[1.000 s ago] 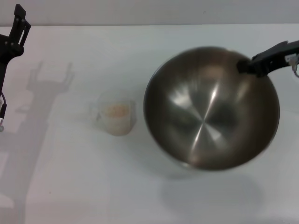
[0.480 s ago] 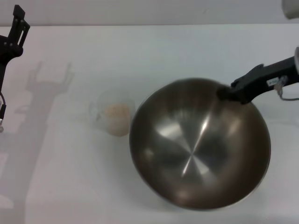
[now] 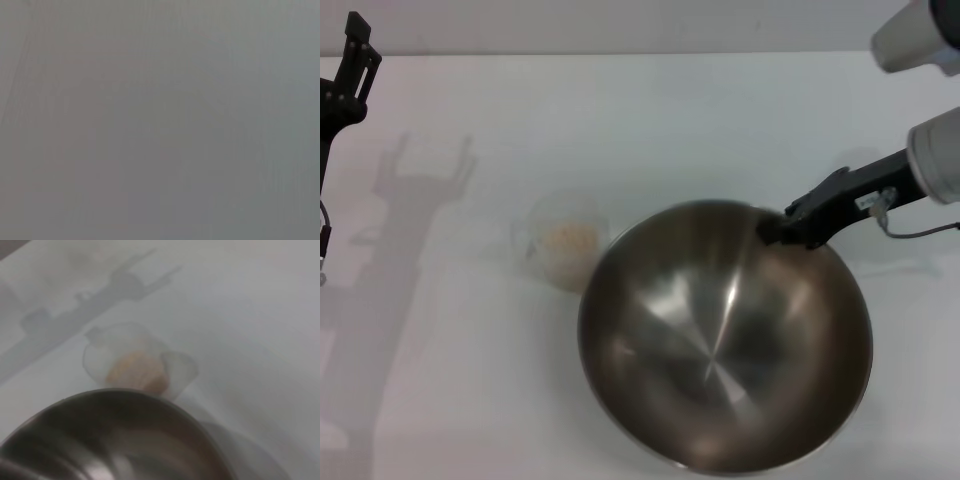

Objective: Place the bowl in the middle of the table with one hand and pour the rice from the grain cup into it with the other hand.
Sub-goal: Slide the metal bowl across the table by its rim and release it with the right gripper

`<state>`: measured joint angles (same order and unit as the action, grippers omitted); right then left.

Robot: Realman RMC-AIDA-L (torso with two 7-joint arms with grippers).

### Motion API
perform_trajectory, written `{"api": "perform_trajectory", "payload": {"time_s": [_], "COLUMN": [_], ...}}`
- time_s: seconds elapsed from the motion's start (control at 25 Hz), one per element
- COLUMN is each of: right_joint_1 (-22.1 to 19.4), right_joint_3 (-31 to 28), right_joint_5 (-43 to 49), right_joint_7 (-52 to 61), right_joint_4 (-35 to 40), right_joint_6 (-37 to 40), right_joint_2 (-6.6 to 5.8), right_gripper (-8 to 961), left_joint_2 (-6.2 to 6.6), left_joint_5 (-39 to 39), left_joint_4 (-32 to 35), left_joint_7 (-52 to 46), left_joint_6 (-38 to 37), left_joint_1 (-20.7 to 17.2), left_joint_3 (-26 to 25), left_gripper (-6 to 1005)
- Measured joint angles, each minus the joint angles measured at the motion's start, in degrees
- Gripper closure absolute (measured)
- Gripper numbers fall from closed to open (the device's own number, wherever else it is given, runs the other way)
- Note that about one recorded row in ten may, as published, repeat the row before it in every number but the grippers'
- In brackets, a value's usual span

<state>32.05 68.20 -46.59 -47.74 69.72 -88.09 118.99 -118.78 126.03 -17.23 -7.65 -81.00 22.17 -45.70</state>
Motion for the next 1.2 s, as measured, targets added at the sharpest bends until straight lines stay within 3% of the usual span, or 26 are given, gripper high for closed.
{"api": "perform_trajectory", "payload": {"time_s": [0.28, 0.72, 1.2], "right_joint_1": [1.18, 1.88, 2.75], "right_joint_3": [1.01, 1.02, 1.0], "right_joint_5": [0.53, 2.59, 2.7], "right_joint_7": [0.25, 2.24, 2.88], "right_joint_4": [-2.21, -2.03, 3.13], "right_joint_6": [0.41, 0.39, 0.24], "right_joint_2": [-0.02, -0.04, -0.1], "right_gripper": [928, 851, 615], "left_joint_2": [-0.04, -0.05, -0.04], "left_joint_5": [0.0, 0.0, 0.0], "left_joint_4": [0.09, 0.06, 0.08], "left_joint_7": [0.0, 0.0, 0.0], "left_joint_6": [-0.03, -0.03, -0.9], "left_joint_1": [0.04, 0.3, -0.23], "left_joint_3": [0.0, 0.0, 0.0], "left_gripper": [193, 194, 196]}}
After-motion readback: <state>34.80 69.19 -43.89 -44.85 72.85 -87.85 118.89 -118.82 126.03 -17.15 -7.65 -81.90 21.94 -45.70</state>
